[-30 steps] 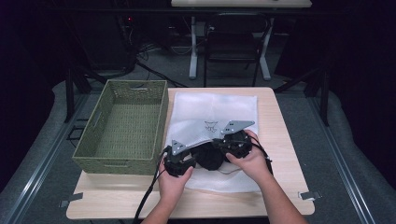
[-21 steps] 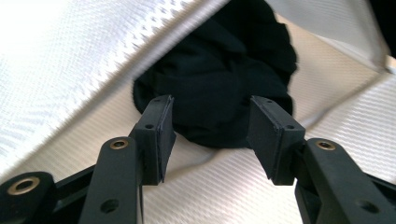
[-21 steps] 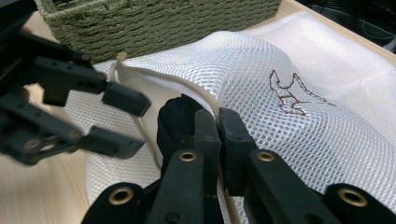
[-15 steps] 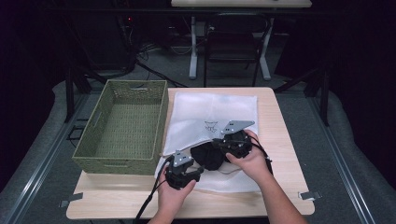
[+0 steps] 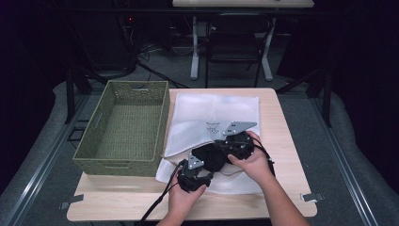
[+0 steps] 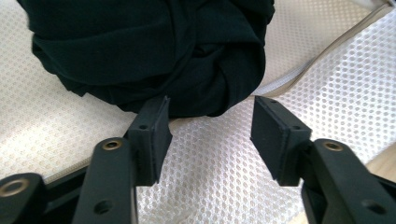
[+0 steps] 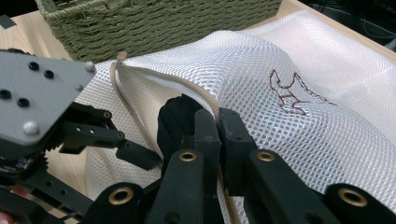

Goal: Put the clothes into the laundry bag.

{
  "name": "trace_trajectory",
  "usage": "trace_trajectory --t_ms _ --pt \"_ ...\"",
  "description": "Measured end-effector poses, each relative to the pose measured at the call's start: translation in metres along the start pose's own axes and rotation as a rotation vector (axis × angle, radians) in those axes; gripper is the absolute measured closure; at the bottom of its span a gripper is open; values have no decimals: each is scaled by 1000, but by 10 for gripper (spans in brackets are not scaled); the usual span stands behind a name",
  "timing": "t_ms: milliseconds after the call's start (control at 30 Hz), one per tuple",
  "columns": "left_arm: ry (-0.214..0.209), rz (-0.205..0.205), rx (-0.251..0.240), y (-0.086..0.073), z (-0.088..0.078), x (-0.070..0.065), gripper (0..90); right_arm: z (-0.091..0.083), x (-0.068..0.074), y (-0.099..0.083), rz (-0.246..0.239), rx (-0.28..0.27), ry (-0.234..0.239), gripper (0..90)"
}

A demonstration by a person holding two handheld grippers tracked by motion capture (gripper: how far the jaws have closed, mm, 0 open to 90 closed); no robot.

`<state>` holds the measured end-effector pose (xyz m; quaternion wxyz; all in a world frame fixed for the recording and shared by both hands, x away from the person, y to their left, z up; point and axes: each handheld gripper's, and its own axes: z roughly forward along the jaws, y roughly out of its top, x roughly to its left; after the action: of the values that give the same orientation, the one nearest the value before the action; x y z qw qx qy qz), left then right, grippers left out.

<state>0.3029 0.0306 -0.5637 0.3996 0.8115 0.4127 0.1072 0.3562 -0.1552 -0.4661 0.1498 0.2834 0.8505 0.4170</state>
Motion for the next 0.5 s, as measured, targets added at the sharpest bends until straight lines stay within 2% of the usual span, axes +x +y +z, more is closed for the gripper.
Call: trace_trajectory --t_ms 67,167,233,367,400,467,500 --pt "3 -3 -13 0 2 -2 524 0 0 0 -1 0 1 872" --pt "7 9 -2 0 4 -2 529 0 0 0 0 1 1 872" --pt "29 11 -3 0 6 -2 503 0 0 0 -1 1 1 872" --pt "36 11 14 0 11 -1 477 0 0 0 0 1 2 872" --pt "52 14 9 -1 13 -1 481 0 0 0 -2 1 2 872" --pt "48 16 34 -1 16 0 525 0 1 0 1 2 2 873" --pt "58 20 33 -2 17 -1 556 0 1 0 0 1 2 873"
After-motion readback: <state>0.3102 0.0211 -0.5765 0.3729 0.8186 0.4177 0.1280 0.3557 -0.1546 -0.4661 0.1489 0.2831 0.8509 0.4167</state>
